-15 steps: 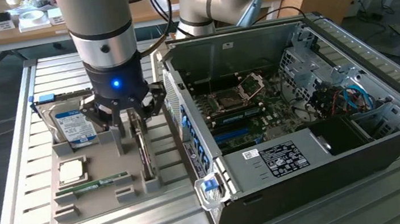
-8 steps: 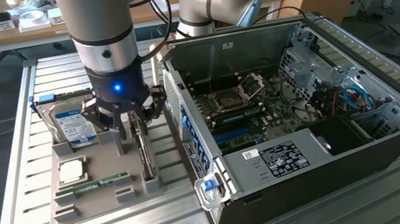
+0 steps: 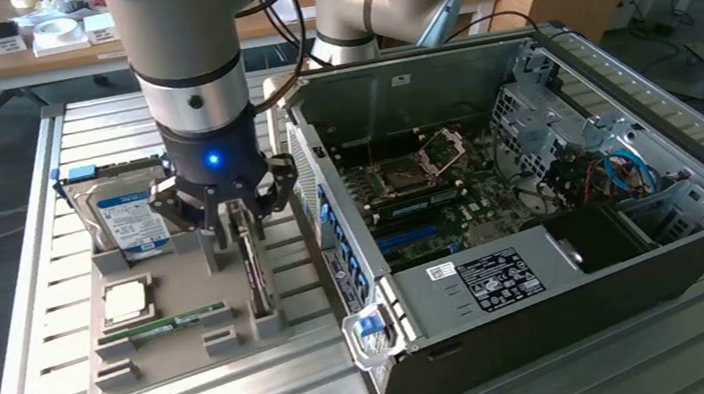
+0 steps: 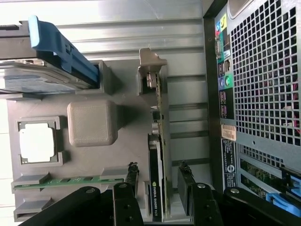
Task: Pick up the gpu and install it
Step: 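Pick up the gpu and move the gpu toward the slot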
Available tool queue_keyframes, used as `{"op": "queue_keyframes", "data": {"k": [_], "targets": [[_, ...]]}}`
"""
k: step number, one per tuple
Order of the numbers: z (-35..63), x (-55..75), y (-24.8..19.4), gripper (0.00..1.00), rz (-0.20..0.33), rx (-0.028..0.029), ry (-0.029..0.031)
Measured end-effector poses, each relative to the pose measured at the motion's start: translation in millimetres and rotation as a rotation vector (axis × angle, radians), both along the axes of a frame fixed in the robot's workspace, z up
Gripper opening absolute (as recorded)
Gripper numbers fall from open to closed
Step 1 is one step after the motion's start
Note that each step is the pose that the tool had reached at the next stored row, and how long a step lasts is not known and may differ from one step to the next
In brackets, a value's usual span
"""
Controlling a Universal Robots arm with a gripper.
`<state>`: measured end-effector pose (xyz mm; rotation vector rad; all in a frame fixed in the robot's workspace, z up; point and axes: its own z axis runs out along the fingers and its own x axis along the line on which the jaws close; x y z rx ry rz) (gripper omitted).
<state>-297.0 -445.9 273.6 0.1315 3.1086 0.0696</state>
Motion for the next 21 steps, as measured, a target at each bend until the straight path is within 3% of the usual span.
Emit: {"op": "queue_keyframes", "data": {"k": [7, 21], "targets": [[-10.7, 0.0, 0.0, 0.47, 0.000, -0.0001, 0.0001], [-18.8, 0.0, 0.0, 0.47, 0.000, 0.0009, 0.0000]]}}
